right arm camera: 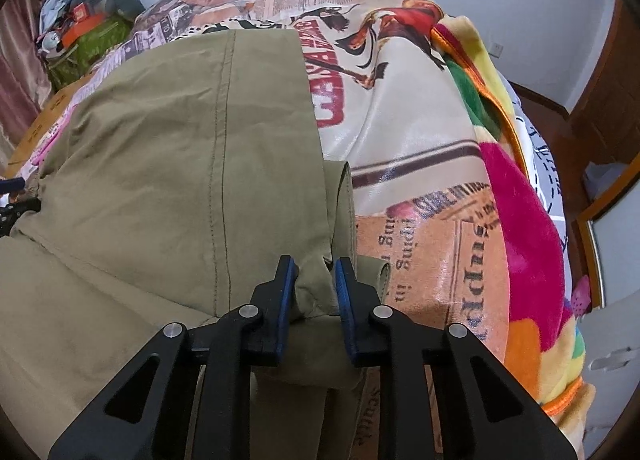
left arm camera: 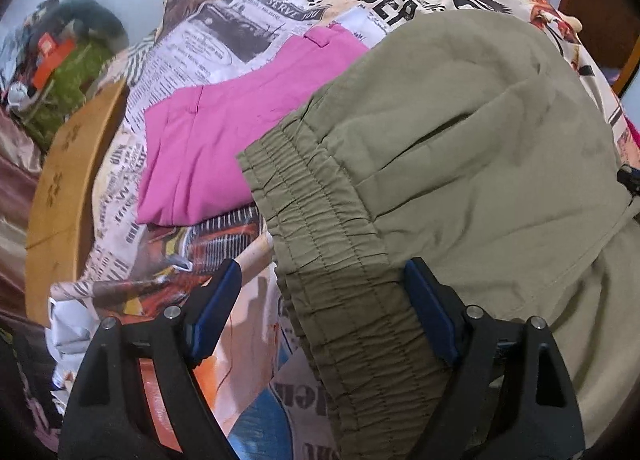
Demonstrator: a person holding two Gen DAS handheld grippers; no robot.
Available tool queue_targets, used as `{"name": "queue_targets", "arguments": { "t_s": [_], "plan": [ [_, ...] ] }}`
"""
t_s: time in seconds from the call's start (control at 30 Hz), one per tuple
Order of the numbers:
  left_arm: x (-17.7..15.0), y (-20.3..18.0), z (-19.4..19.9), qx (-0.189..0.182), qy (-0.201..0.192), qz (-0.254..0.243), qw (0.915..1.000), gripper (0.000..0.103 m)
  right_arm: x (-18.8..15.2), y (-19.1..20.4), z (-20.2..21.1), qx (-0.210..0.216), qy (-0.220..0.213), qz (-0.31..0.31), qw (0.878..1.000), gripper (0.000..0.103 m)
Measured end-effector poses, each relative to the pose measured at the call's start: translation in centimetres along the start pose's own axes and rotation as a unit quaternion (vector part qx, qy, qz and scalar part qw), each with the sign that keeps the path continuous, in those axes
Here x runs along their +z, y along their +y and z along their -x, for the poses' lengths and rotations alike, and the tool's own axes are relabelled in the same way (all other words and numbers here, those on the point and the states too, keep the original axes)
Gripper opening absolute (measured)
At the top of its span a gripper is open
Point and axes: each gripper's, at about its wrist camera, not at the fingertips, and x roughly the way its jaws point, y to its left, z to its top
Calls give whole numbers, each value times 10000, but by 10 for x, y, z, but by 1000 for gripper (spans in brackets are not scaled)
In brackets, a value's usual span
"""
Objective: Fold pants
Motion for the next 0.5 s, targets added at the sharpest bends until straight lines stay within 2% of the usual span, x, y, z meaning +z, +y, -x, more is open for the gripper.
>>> {"name": "queue_targets", "arguments": {
  "t_s": [0.13,0.33,0.5],
  "plan": [
    [0,2,0,-161,14,45,9999,86,3,3,0,-73,113,66,9999,19],
    [3,16,13,-485,110,386,9980,86,11,6,15,-119,283,109,9995,22],
    [8,27,40,-393,-169,454,9981,86,18,12,41,-96,88,152,9998,38]
  ]
}}
